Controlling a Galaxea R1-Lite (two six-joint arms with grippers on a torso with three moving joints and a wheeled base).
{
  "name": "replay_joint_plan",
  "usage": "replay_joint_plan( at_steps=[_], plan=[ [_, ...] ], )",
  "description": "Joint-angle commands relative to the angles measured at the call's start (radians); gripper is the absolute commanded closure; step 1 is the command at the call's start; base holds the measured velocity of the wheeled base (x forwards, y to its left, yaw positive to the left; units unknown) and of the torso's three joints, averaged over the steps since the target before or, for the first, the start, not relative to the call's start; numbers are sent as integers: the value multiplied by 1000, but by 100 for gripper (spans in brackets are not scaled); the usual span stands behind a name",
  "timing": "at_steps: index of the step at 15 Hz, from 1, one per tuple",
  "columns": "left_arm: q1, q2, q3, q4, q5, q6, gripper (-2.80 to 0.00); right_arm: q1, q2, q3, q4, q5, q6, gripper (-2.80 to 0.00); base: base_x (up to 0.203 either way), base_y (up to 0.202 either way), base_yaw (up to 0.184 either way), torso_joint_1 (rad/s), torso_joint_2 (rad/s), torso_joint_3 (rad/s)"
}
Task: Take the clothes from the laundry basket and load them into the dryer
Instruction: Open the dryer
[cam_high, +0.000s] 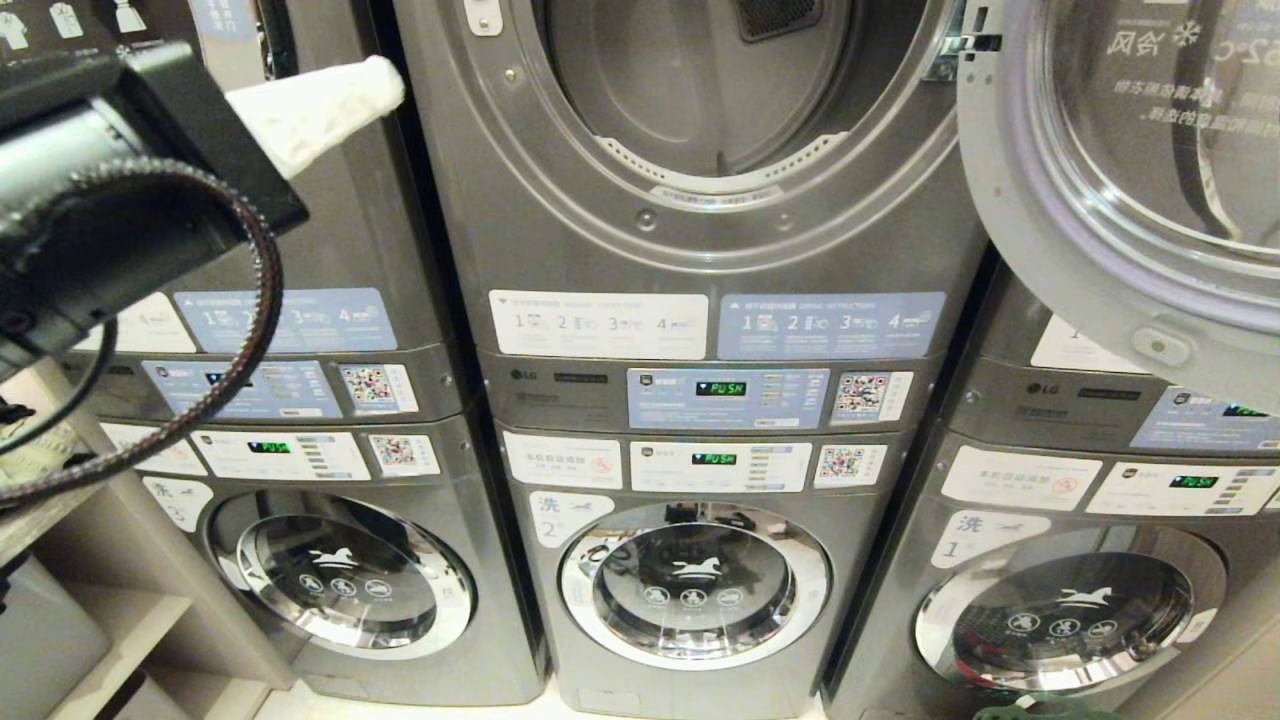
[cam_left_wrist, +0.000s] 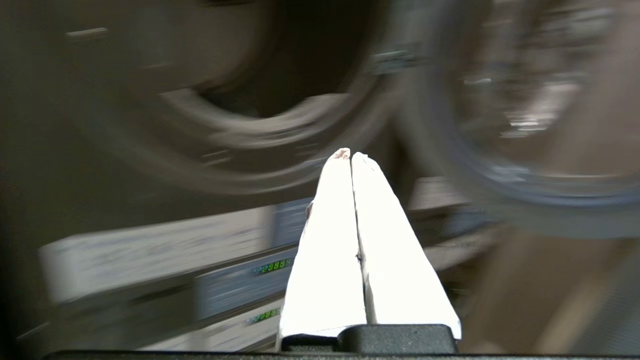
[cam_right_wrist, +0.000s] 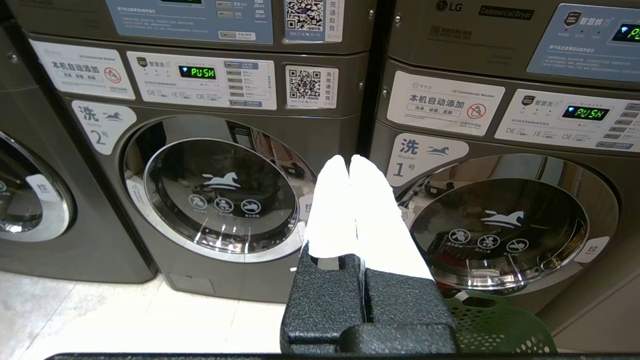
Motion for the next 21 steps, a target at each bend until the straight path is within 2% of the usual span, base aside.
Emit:
replay_joint_plan(
  at_steps=[1, 2, 3, 6, 8, 11, 13, 16, 19, 21],
  plan=[
    [298, -11, 163, -3, -10, -8, 0, 0, 1, 2, -1, 1, -1, 0, 0, 0, 0, 0, 0, 0],
    [371, -43, 283, -3, -14, -10, 0, 0, 2, 2, 0, 1, -1, 0, 0, 0, 0, 0, 0, 0],
    [401, -97, 408, -4, -17, -5, 0, 0, 1, 2, 1, 1, -1, 0, 0, 0, 0, 0, 0, 0],
    [427, -384, 760, 1, -19, 67, 0, 0, 0, 2, 1, 1, -1, 0, 0, 0, 0, 0, 0, 0],
    [439, -607, 898, 85, -16, 106, 0, 0, 2, 2, 1, 1, -1, 0, 0, 0, 0, 0, 0, 0],
    [450, -914, 949, 353, -12, 150, 0, 0, 2, 2, -1, 1, -1, 0, 0, 0, 0, 0, 0, 0],
    [456, -1008, 970, 449, -7, 164, 0, 0, 1, 2, -1, 1, -1, 0, 0, 0, 0, 0, 0, 0],
    [513, -1024, 982, 425, -29, 176, 0, 0, 2, 2, -1, 1, -1, 0, 0, 0, 0, 0, 0, 0],
    [538, -1127, 983, 449, -42, 180, 0, 0, 0, 2, -1, 1, -1, 0, 0, 0, 0, 0, 0, 0],
    [539, -1253, 982, 473, -31, 179, 0, 0, 1, 2, -1, 1, -2, 0, 0, 0, 0, 0, 0, 0]
  ],
)
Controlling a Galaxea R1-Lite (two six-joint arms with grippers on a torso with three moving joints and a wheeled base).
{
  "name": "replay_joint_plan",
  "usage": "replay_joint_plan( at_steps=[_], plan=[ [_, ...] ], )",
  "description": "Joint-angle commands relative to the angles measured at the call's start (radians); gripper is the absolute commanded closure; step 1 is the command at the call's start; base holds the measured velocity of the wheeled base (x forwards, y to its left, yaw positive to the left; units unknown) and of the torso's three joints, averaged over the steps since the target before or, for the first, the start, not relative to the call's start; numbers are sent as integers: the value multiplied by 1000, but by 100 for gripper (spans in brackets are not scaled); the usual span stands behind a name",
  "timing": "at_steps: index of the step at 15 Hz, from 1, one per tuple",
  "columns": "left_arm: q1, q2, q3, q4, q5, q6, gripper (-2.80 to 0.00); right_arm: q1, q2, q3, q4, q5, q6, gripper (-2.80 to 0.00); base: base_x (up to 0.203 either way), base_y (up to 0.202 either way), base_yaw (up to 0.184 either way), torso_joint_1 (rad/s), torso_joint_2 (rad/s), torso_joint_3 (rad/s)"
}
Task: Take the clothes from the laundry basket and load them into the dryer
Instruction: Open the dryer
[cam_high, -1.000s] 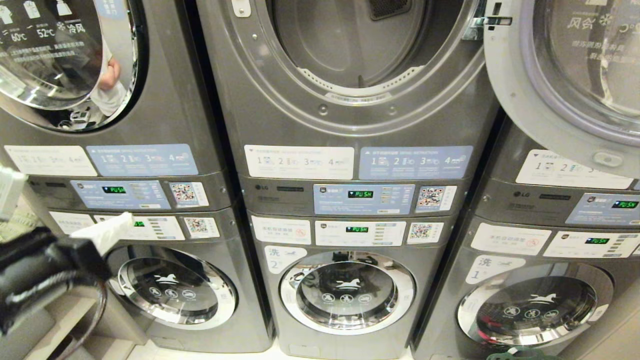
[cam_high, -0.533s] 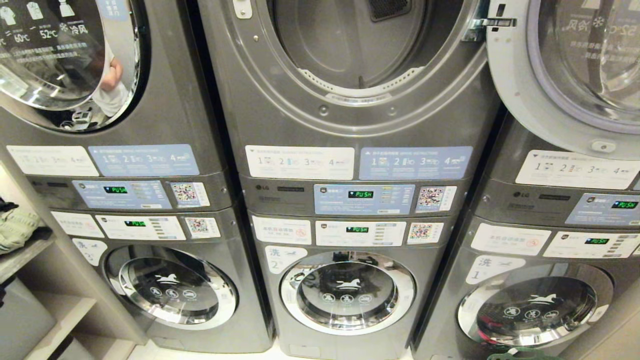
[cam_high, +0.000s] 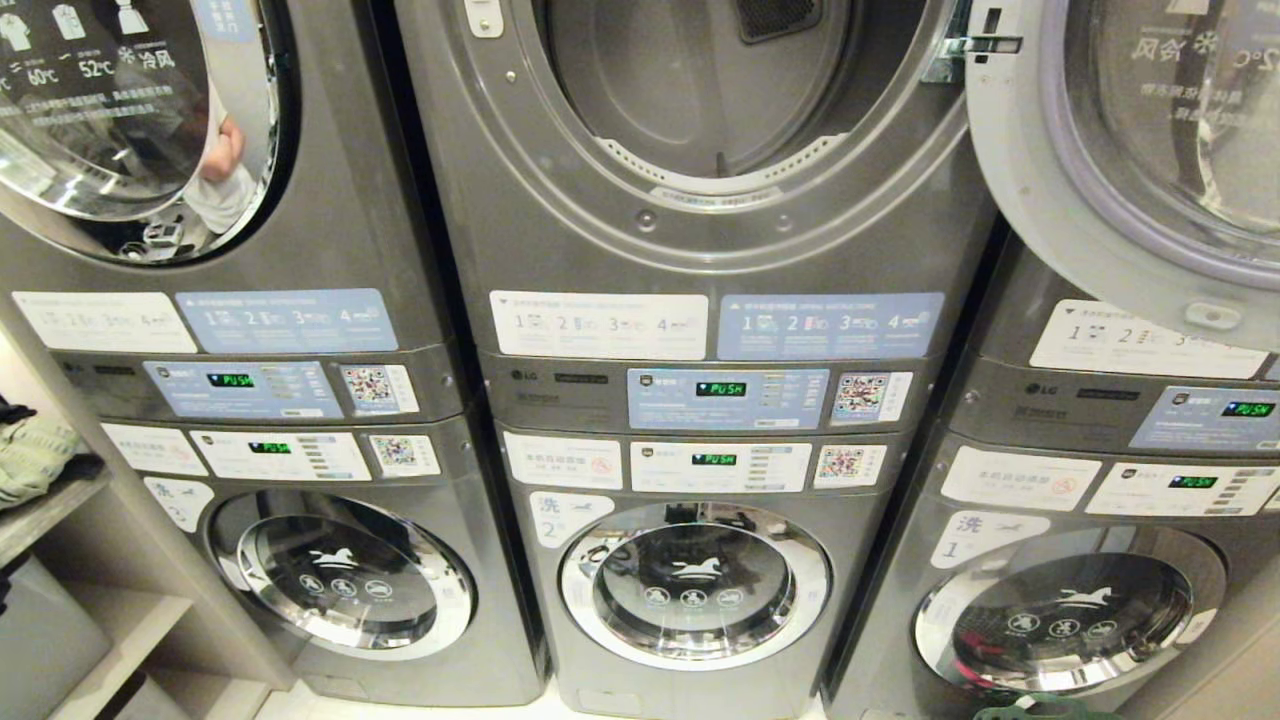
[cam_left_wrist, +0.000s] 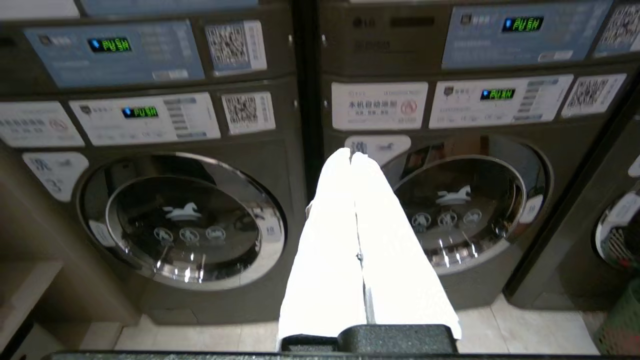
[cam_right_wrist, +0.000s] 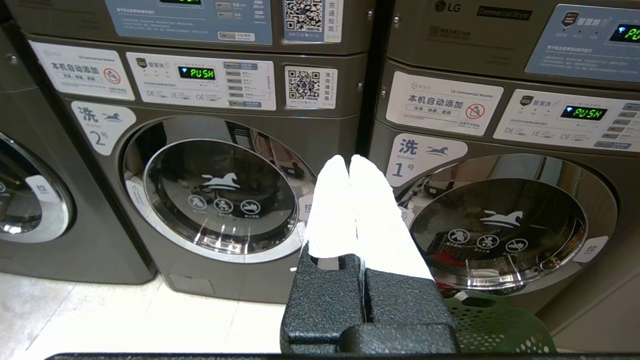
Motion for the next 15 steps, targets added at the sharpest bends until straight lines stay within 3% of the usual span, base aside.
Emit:
replay_joint_plan(
  at_steps=[1, 3, 6, 7, 10, 12, 15],
  plan=[
    [4, -155, 33, 18, 26, -7, 0, 0, 0, 2, 0, 1, 0, 0, 0, 0, 0, 0, 0, 0],
    [5, -151, 32, 87, 86, -76, 0, 0, 2, 2, 0, 1, 0, 0, 0, 0, 0, 0, 0, 0],
    [5, -151, 29, 97, 86, -74, 0, 0, 0, 2, 0, 1, 0, 0, 0, 0, 0, 0, 0, 0],
    [5, -151, 32, 95, 89, -56, 0, 0, 1, 2, 0, 1, 0, 0, 0, 0, 0, 0, 0, 0],
    [5, -151, 32, 96, 26, 119, 0, 0, 0, 2, 0, 1, 0, 0, 0, 0, 0, 0, 0, 0],
    [5, -151, 32, 96, 39, 95, 0, 0, 0, 2, 0, 1, 0, 0, 0, 0, 0, 0, 0, 0],
    [5, -151, 33, 97, 72, -2, 0, 0, 1, 2, 0, 1, 0, 0, 0, 0, 0, 0, 0, 0]
  ],
)
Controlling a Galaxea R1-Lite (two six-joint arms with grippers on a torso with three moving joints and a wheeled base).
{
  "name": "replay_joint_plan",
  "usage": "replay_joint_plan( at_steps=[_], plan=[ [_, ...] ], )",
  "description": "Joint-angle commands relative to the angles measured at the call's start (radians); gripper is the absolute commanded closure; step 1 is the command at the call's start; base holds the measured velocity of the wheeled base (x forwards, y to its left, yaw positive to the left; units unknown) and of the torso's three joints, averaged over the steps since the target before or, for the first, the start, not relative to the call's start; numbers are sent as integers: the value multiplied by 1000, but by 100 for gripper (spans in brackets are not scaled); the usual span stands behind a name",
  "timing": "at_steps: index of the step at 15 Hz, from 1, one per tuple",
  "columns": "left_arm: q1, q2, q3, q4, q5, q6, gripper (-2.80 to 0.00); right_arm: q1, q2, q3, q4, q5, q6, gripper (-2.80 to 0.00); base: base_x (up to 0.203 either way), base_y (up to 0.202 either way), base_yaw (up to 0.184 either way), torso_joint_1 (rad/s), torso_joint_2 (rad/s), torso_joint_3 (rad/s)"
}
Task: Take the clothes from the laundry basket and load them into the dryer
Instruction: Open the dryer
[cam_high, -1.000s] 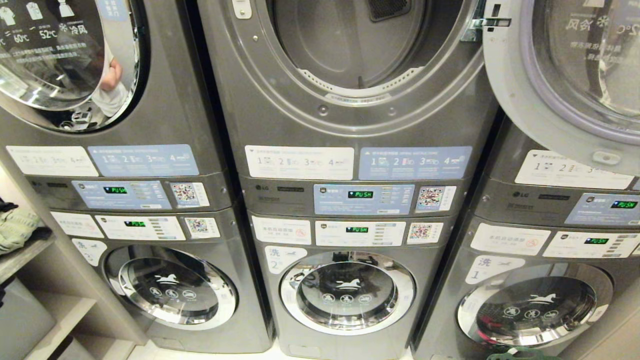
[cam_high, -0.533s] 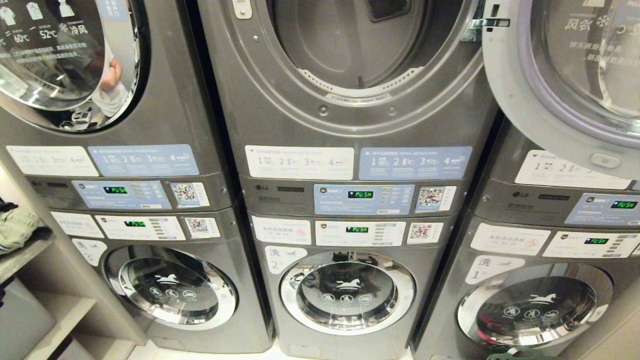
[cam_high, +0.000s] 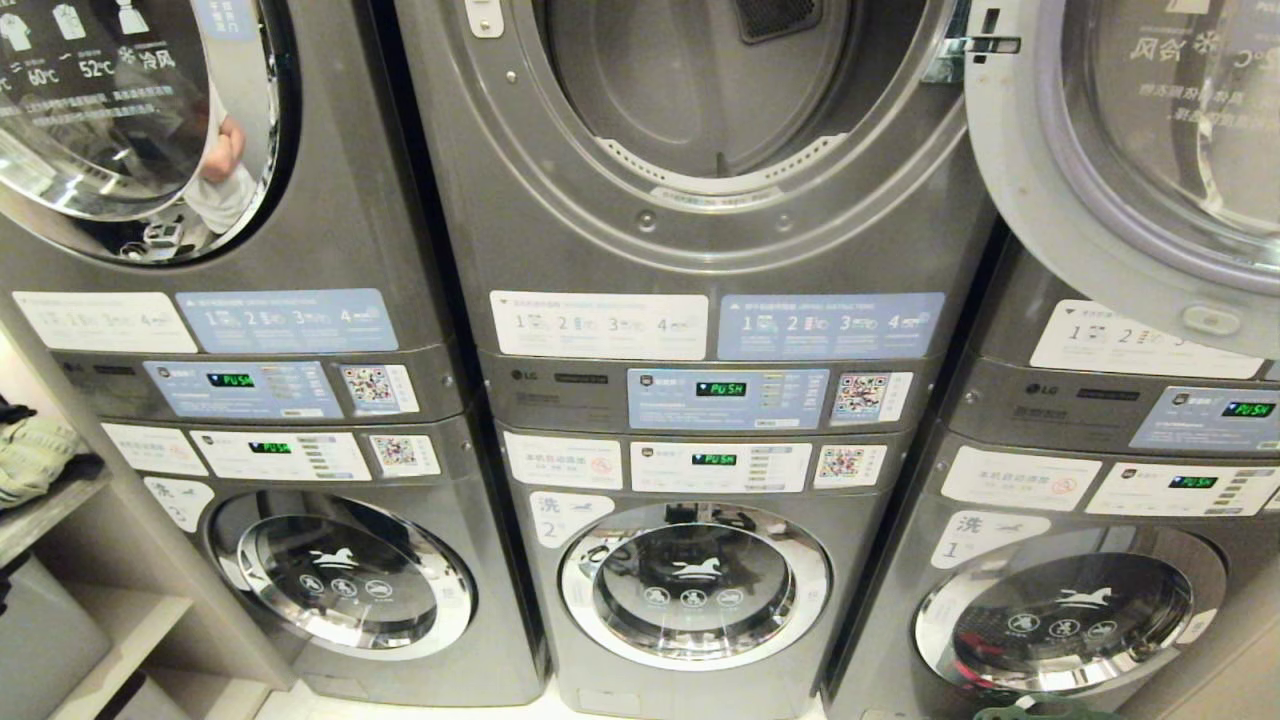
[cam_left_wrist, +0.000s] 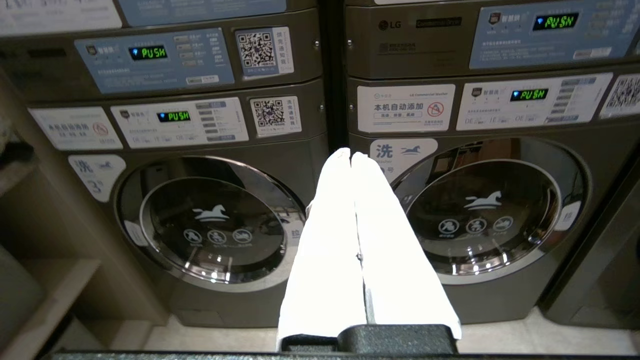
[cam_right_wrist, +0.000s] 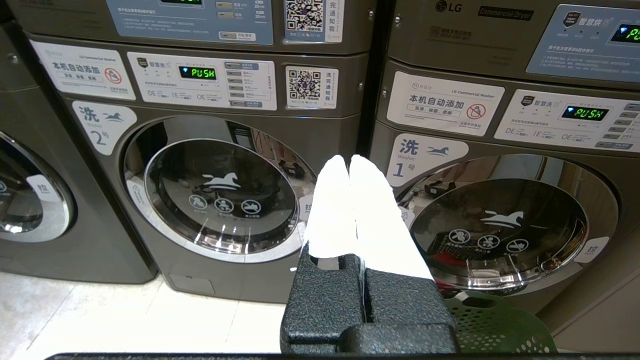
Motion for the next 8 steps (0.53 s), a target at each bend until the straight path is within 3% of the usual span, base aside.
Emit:
replay_joint_plan(
  at_steps=[1, 8],
  plan=[
    [0, -2, 32, -2, 1, -19, 0, 0, 0, 2, 0, 0, -1, 0, 0, 0, 0, 0, 0, 0],
    [0, -2, 34, 0, 4, -17, 0, 0, 2, 2, 0, 0, -1, 0, 0, 0, 0, 0, 0, 0]
  ],
)
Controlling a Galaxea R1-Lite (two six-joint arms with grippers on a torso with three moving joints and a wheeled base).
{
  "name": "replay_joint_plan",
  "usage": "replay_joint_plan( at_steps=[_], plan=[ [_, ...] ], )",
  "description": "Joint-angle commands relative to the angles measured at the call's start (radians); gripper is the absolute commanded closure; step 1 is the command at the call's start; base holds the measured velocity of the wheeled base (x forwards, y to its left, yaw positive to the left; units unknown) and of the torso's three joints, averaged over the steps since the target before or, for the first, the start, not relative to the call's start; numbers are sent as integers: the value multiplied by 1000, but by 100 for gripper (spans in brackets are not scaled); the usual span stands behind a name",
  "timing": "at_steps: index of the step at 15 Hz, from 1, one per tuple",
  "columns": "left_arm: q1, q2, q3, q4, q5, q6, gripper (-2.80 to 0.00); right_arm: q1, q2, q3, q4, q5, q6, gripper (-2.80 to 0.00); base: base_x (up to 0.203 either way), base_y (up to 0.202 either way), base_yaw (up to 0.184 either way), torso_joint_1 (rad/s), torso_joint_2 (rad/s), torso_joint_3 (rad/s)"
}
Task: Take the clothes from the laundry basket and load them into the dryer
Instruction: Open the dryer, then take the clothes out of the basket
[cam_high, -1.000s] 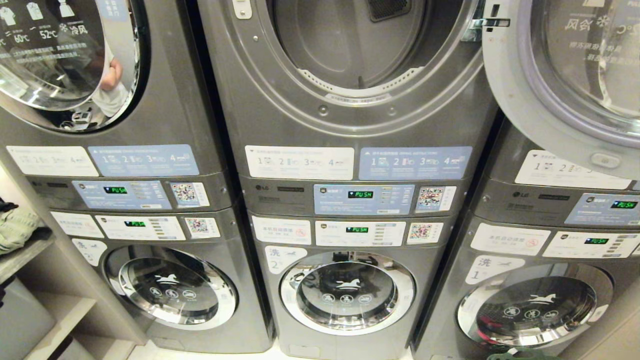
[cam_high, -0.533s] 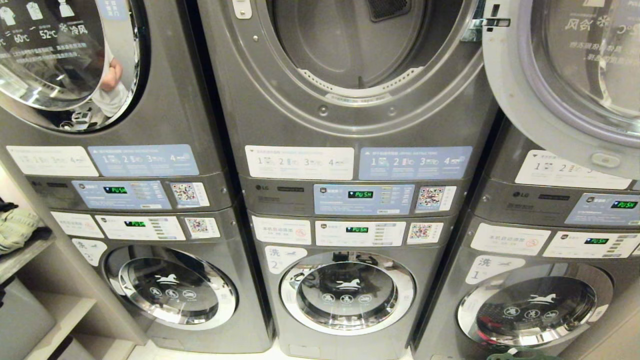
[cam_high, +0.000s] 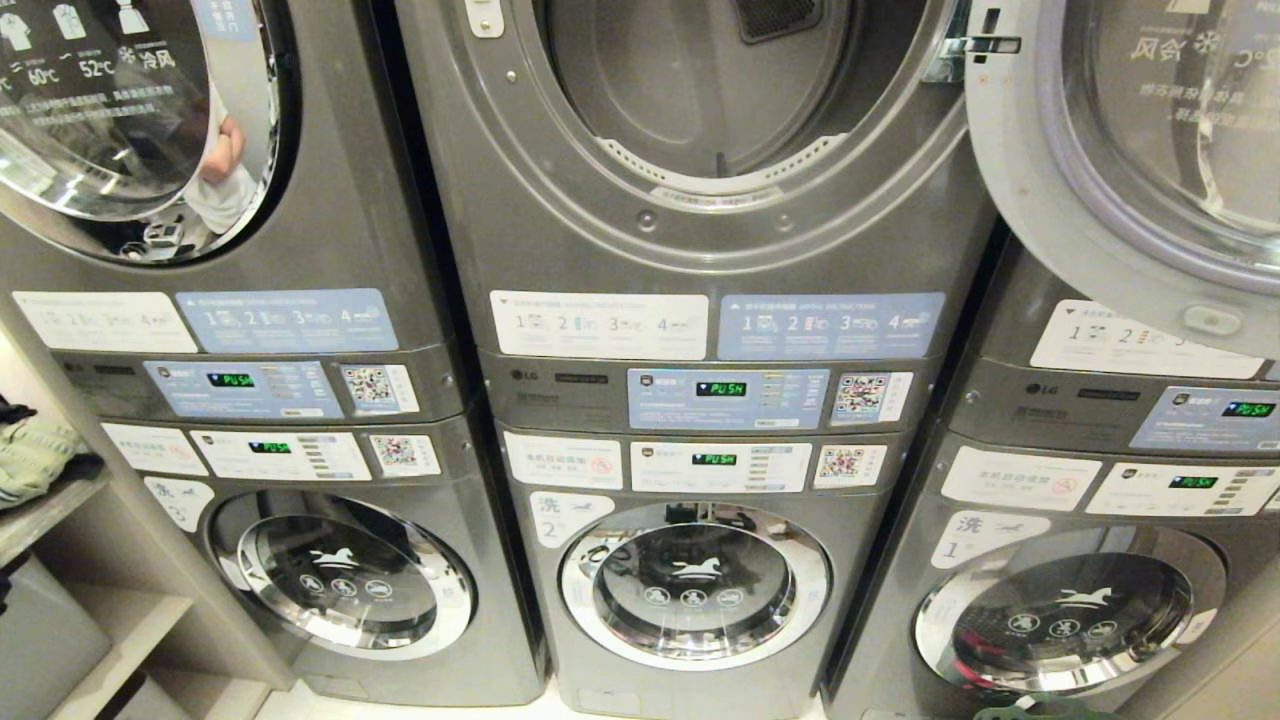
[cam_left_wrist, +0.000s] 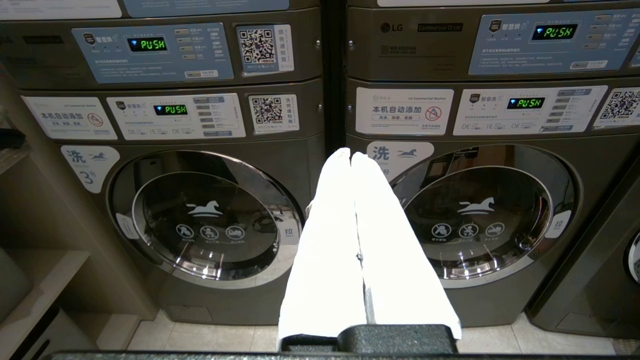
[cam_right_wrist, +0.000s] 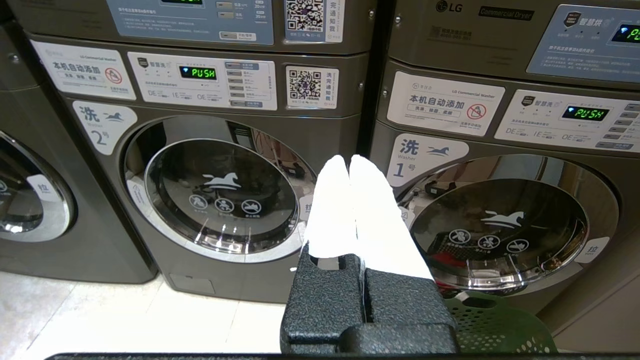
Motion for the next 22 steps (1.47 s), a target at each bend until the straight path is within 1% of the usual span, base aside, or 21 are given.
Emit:
replay_joint_plan(
  at_steps=[1, 4, 5, 6, 8, 17, 19, 22],
  plan=[
    [0, -2, 32, 0, -1, 0, 0, 0, 2, 2, 0, 0, -2, 0, 0, 0, 0, 0, 0, 0],
    [0, -2, 33, 0, -3, 6, 0, 0, 1, 2, 0, 1, -10, 0, 0, 0, 0, 0, 0, 0],
    [0, -2, 33, 1, -4, 18, 0, 0, 2, 2, 0, -1, 0, 0, 0, 0, 0, 0, 0, 0],
    [0, -2, 33, 0, -20, 35, 0, 0, 2, 2, 0, 0, 0, 0, 0, 0, 0, 0, 0, 0],
    [0, -2, 34, 1, -30, 49, 0, 0, 1, 2, 0, -3, 5, 0, 0, 0, 0, 0, 0, 0],
    [0, -2, 32, 0, -9, 48, 0, 0, 1, 2, 0, -3, 7, 0, 0, 0, 0, 0, 0, 0],
    [0, -2, 33, 0, -9, 46, 0, 0, 2, 2, 0, -3, 7, 0, 4, -101, 1, 5, 3, 5],
    [0, -2, 32, 0, -9, 45, 0, 0, 2, 2, 0, -1, 6, 0, 0, -191, -1, 0, 5, 3]
  ],
)
